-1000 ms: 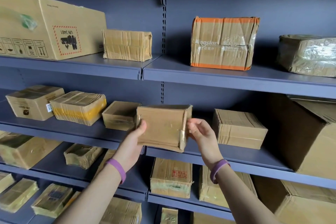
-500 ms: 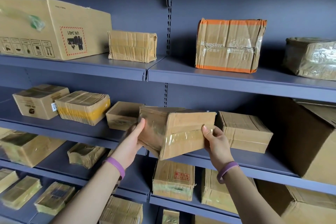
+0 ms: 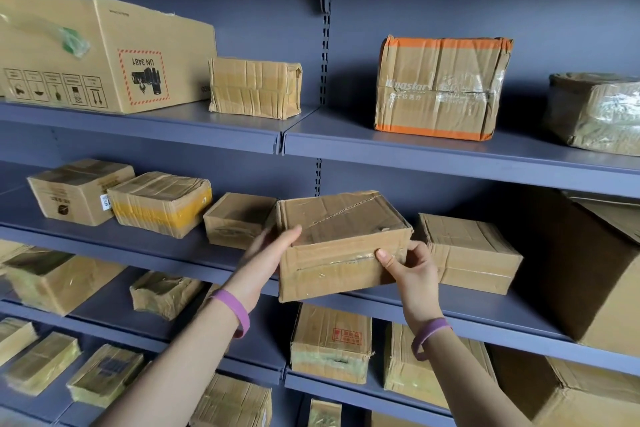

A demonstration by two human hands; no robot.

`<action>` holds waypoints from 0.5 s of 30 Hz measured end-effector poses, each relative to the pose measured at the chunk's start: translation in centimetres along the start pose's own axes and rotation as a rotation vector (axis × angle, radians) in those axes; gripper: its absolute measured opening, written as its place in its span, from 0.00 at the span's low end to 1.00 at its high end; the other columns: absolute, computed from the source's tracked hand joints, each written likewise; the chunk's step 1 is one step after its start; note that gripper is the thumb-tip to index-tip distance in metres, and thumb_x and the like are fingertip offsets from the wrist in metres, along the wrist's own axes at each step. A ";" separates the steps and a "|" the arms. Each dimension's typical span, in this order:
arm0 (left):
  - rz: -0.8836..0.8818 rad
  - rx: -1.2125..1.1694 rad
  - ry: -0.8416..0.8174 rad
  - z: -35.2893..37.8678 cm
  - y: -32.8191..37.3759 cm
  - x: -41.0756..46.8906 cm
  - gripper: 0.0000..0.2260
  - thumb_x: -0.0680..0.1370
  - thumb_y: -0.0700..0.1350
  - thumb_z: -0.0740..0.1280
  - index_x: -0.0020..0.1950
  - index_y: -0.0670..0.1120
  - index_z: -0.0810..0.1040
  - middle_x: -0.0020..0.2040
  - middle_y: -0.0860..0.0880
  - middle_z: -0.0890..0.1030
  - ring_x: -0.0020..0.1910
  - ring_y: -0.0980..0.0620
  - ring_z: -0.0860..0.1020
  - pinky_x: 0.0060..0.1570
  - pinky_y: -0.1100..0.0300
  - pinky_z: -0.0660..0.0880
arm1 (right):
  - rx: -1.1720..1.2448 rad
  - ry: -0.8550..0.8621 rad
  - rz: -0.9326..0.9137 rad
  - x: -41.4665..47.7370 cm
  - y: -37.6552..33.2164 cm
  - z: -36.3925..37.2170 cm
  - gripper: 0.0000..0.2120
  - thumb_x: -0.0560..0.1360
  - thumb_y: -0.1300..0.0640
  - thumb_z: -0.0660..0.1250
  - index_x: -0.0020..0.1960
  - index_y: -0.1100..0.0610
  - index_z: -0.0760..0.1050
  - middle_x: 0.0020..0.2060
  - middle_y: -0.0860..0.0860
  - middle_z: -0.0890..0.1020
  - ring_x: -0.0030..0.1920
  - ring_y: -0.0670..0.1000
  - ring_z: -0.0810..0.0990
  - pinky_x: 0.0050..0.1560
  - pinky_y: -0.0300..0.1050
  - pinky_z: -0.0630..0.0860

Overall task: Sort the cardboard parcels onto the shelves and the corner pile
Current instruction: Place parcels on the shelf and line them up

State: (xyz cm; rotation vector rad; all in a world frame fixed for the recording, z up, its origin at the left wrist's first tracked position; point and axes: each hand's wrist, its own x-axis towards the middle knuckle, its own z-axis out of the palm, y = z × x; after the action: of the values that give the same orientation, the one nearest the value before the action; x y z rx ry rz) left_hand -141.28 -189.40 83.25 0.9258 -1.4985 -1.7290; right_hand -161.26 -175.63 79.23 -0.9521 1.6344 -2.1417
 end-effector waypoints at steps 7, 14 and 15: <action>0.003 -0.009 -0.011 -1.4 -1.3 0.8 0.40 0.57 0.59 0.76 0.70 0.56 0.74 0.68 0.53 0.77 0.66 0.50 0.75 0.69 0.43 0.70 | -0.019 -0.257 0.092 -0.4 0.0 -0.4 0.36 0.68 0.37 0.73 0.71 0.51 0.68 0.60 0.45 0.80 0.59 0.41 0.79 0.56 0.40 0.78; 0.079 0.162 -0.047 -1.1 -0.9 -0.3 0.26 0.71 0.37 0.70 0.68 0.52 0.72 0.60 0.51 0.80 0.62 0.50 0.76 0.65 0.44 0.72 | 0.022 -0.201 0.188 0.2 -0.7 0.6 0.37 0.69 0.36 0.72 0.72 0.48 0.67 0.64 0.45 0.77 0.61 0.43 0.77 0.60 0.41 0.75; 0.086 0.188 -0.051 -1.1 -0.9 -0.4 0.28 0.70 0.36 0.70 0.68 0.52 0.71 0.60 0.51 0.79 0.62 0.50 0.76 0.65 0.43 0.72 | 0.009 -0.197 0.176 0.2 -0.9 0.8 0.28 0.71 0.42 0.71 0.68 0.48 0.70 0.60 0.45 0.79 0.58 0.42 0.79 0.54 0.36 0.76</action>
State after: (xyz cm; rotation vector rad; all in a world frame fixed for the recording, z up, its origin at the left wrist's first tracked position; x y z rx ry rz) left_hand -140.20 -189.53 82.32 0.9027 -1.7324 -1.5817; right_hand -160.77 -176.06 80.24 -0.9452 1.5495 -1.8754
